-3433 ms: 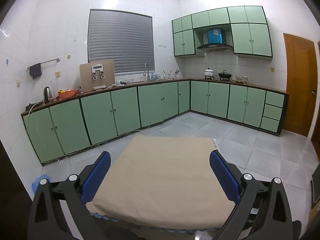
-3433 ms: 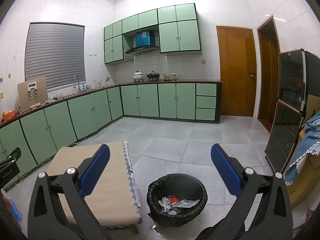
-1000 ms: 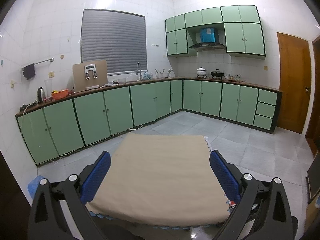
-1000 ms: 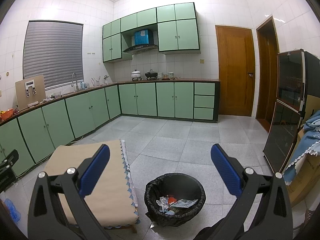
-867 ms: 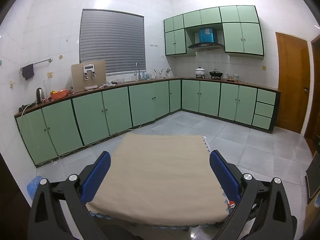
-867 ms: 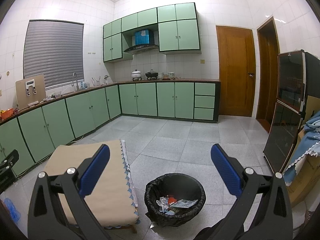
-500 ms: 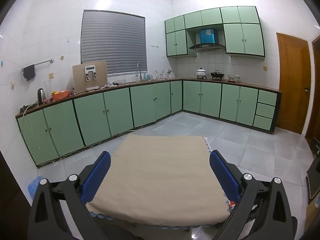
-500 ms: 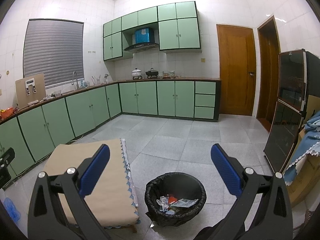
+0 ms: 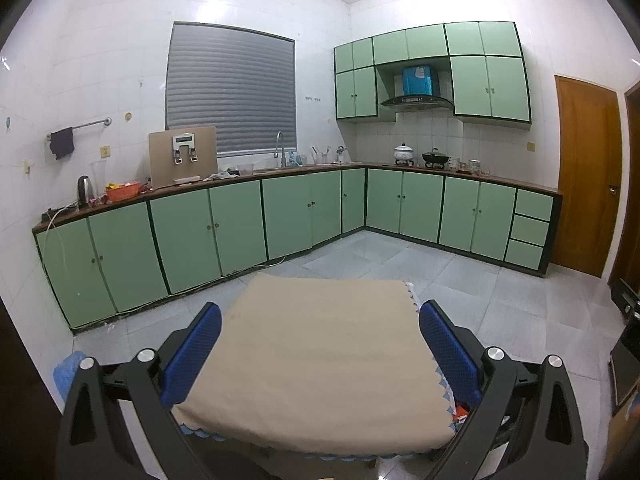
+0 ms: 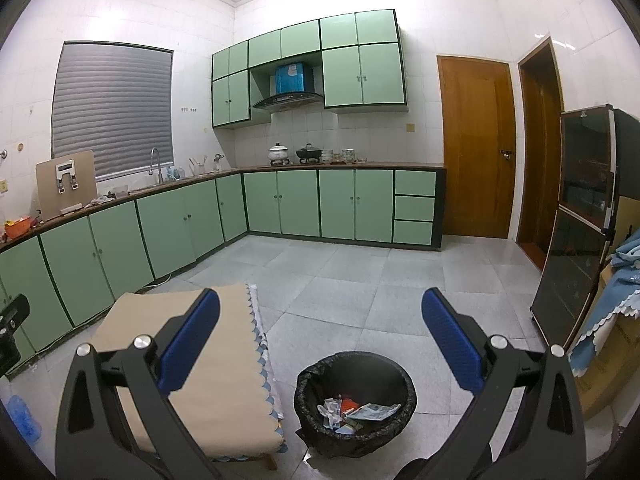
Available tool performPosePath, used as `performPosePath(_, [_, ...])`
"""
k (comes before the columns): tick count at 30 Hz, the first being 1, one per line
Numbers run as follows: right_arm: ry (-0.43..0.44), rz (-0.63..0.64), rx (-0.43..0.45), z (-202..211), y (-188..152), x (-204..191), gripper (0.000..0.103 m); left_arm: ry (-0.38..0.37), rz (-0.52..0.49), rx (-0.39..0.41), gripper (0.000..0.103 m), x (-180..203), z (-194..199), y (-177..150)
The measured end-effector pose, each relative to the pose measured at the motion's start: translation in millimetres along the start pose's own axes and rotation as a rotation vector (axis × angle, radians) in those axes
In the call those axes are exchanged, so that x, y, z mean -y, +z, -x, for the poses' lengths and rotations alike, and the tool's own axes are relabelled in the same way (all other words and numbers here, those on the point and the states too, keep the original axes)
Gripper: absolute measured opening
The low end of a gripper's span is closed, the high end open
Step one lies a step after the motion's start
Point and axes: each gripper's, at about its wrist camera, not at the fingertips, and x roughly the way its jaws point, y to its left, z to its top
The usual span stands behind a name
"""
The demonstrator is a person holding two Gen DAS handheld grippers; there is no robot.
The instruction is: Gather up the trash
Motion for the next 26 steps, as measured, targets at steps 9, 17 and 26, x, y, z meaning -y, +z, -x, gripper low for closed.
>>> performPosePath(9, [-0.001, 0.000, -0.003, -0.1, -0.7, -0.5, 0.098, -0.004, -0.030, 0.021, 0.097, 5.7, 0.7, 0.7])
performPosePath(17, [-0.006, -0.003, -0.008, -0.2, -1.8, 3.0, 0.098, -0.016, -0.026, 0.018, 0.097, 4.1, -0.4, -2.2])
performPosePath(26, [-0.009, -0.005, -0.009, -2.9, -1.1, 2.8, 0.098, -0.017, -0.007, 0.003, 0.097, -0.8, 0.0, 0.3])
